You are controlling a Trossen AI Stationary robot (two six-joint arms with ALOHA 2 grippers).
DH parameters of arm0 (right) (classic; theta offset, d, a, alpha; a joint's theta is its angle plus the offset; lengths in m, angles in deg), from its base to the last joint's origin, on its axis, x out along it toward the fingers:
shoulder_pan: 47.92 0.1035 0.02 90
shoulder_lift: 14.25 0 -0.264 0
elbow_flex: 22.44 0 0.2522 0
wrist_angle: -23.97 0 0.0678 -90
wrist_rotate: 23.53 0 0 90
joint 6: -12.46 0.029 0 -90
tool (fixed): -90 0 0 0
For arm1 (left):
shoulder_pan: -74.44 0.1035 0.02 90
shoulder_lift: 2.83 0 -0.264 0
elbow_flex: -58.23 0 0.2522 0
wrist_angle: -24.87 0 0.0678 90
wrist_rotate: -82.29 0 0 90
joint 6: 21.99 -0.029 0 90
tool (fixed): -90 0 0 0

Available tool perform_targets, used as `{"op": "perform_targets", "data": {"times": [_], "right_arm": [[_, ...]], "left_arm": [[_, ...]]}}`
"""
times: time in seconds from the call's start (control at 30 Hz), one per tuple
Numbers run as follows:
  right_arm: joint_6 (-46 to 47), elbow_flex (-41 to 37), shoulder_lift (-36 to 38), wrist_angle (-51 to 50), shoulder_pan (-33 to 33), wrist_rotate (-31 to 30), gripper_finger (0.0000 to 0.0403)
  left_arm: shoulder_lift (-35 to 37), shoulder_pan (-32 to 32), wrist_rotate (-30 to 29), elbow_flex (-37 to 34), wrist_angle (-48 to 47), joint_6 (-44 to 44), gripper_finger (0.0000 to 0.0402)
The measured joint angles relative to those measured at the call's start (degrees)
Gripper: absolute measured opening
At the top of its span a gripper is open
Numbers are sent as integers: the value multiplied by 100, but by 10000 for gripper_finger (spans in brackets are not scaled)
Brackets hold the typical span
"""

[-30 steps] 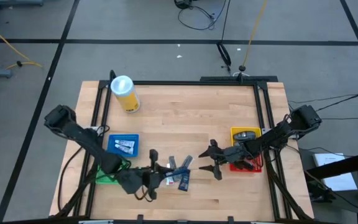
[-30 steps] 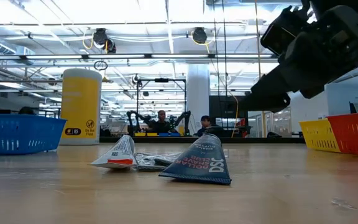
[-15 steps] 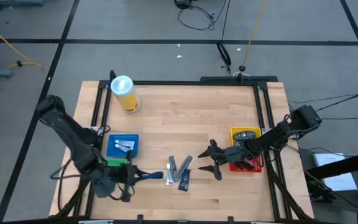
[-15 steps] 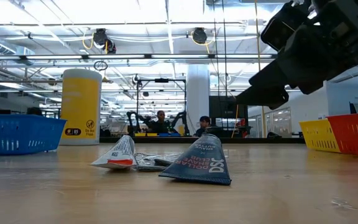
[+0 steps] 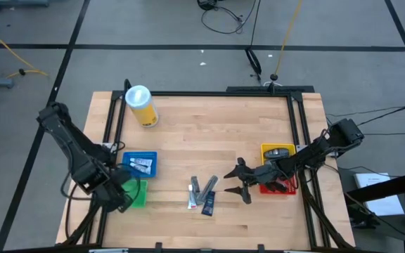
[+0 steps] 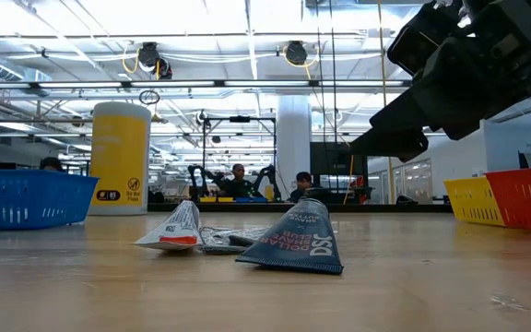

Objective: Pick & Place Travel size toiletries
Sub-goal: Put the blue shave cream into the green basket

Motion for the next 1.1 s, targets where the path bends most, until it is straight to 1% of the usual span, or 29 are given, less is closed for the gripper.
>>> {"op": "perform_targets", "data": {"times": [0.07,0.13,0.23,0.33,0.4,0.47,0.53,0.6,0.67,0.8,1.1], "right_arm": [[0,0,0,0,0,0,256],[0,0,0,-2,0,0,256],[0,0,0,-2,0,0,256],[0,0,0,-2,0,0,256],[0,0,0,-4,0,0,256],[0,0,0,-4,0,0,256],[0,0,0,-4,0,0,256],[0,0,0,-4,0,0,256],[0,0,0,-4,0,0,256],[-2,0,0,-4,0,0,256],[-22,0,0,-7,0,0,256]], "left_arm": [[-86,-10,391,-3,-638,632,19],[-168,-43,462,-4,-1052,1105,28],[-277,-58,234,-18,-1108,1427,33],[-433,-52,-140,-63,-1031,1472,35],[-590,-35,-201,-117,-1033,1530,35],[-761,17,-9,-148,-1037,1625,36],[-925,82,327,-165,-1041,1787,36],[-1096,133,498,-166,-1038,1926,36],[-1270,183,522,-166,-1039,1900,36],[-1641,267,390,-166,-1029,1366,37],[-2218,679,568,-166,-901,405,43]]}}
